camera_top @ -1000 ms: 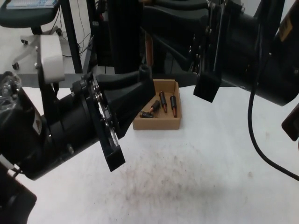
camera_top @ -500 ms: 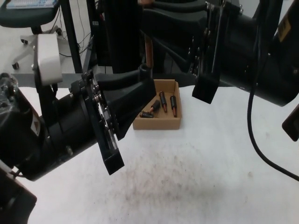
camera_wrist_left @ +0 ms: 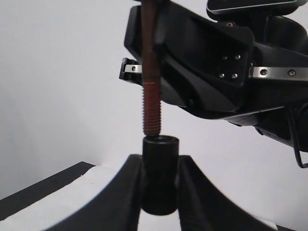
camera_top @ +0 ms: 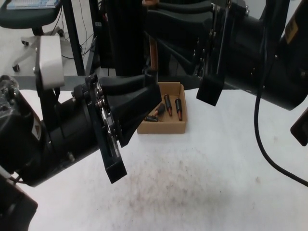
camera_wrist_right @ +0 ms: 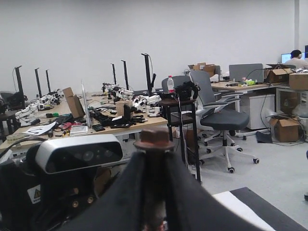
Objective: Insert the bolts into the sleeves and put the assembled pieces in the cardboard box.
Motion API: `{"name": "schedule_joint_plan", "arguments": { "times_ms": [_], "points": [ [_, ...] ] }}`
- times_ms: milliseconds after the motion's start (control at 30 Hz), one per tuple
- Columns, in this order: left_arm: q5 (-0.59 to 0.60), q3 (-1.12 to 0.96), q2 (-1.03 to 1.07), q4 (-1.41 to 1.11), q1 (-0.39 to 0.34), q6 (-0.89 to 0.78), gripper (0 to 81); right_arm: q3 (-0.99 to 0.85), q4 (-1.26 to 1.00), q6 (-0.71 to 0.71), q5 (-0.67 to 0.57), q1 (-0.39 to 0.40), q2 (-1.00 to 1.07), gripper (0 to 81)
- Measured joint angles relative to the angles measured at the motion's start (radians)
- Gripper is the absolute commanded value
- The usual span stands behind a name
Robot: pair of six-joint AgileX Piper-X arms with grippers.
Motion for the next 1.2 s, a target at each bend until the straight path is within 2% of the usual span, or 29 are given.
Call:
{"name": "schedule_joint_plan", "arguments": {
  "times_ms": [700, 1200],
  "points": [
    [0.013, 0.004, -0.001, 0.015, 0.000, -0.001, 0.3, 0.000, 0.050, -0.014, 0.034, 0.041, 0.000, 0.8],
    [-0.011, 0.002, -0.001, 0.033, 0.000, -0.001, 0.3, 0.000, 0.053, -0.097, 0.078, 0.047, 0.000, 0.8]
  ]
}}
